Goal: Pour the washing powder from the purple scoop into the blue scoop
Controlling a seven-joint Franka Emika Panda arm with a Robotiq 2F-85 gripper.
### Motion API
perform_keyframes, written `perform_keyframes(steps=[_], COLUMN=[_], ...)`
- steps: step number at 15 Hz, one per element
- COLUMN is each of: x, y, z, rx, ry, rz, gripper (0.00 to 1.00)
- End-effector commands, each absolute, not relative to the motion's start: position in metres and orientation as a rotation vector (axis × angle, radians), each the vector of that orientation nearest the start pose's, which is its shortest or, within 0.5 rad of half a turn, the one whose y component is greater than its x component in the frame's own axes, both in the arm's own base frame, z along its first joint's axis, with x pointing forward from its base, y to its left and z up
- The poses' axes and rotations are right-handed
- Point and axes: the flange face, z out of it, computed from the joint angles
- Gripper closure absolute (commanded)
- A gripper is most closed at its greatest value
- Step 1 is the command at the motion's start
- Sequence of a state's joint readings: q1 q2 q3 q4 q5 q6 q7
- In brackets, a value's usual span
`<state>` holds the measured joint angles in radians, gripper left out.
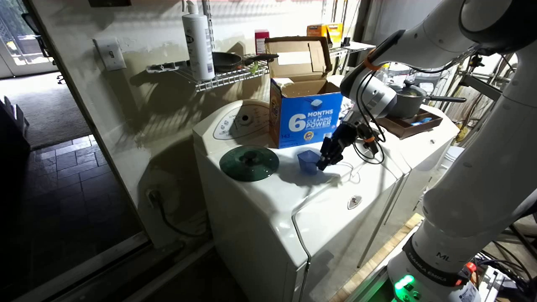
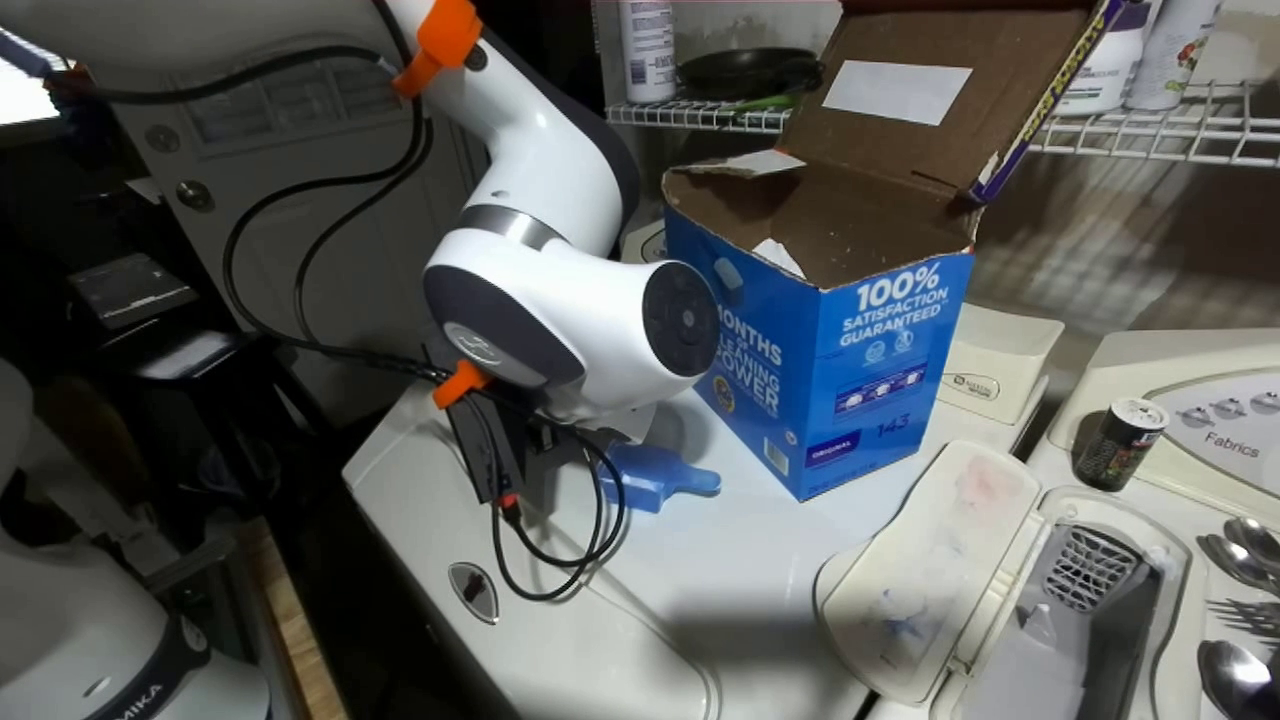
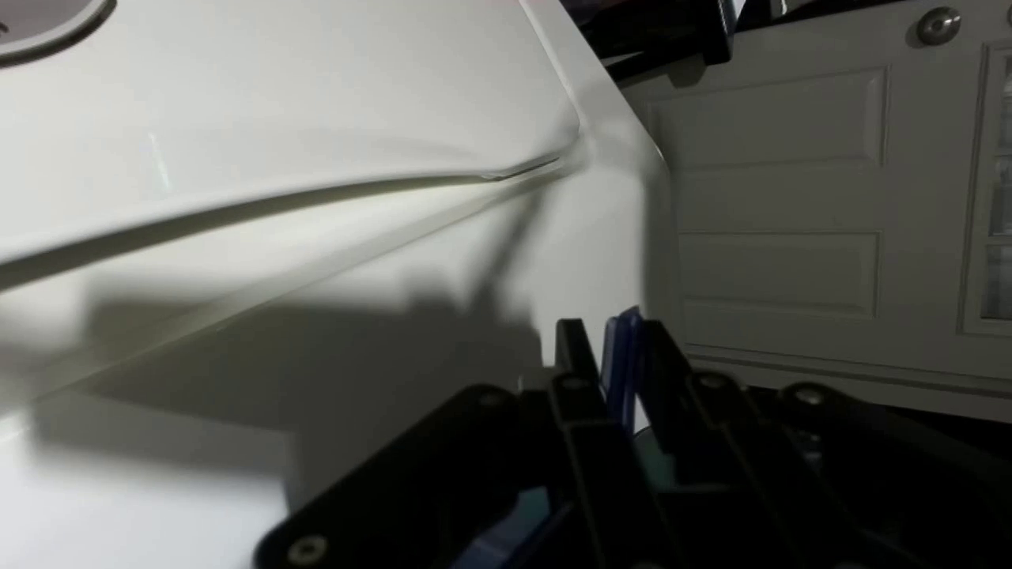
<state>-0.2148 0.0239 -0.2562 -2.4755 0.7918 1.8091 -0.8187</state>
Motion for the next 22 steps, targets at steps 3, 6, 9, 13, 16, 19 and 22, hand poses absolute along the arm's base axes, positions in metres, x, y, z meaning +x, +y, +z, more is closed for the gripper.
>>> perform_keyframes(steps=[3, 6, 9, 13, 16, 19, 22], x=[0.394, 0.393, 0.391, 0.388, 0.385, 0.378, 0.378], y=[-0.137, -0.134, -0.127, -0.115, -0.099, -0.080, -0.058], z=[0.265, 0.269, 0.276, 0.301, 0.329, 0.348, 0.373], rx=[-2.169, -2.184, -2.218, -2.316, -2.423, -2.526, -2.634], ry=[0.166, 0.166, 0.179, 0.244, 0.377, 0.518, 0.644], rz=[0.146, 0.143, 0.137, 0.094, 0.031, 0.053, 0.045], gripper=[0.34, 0.13, 0.00, 0.00, 0.00, 0.00, 0.00])
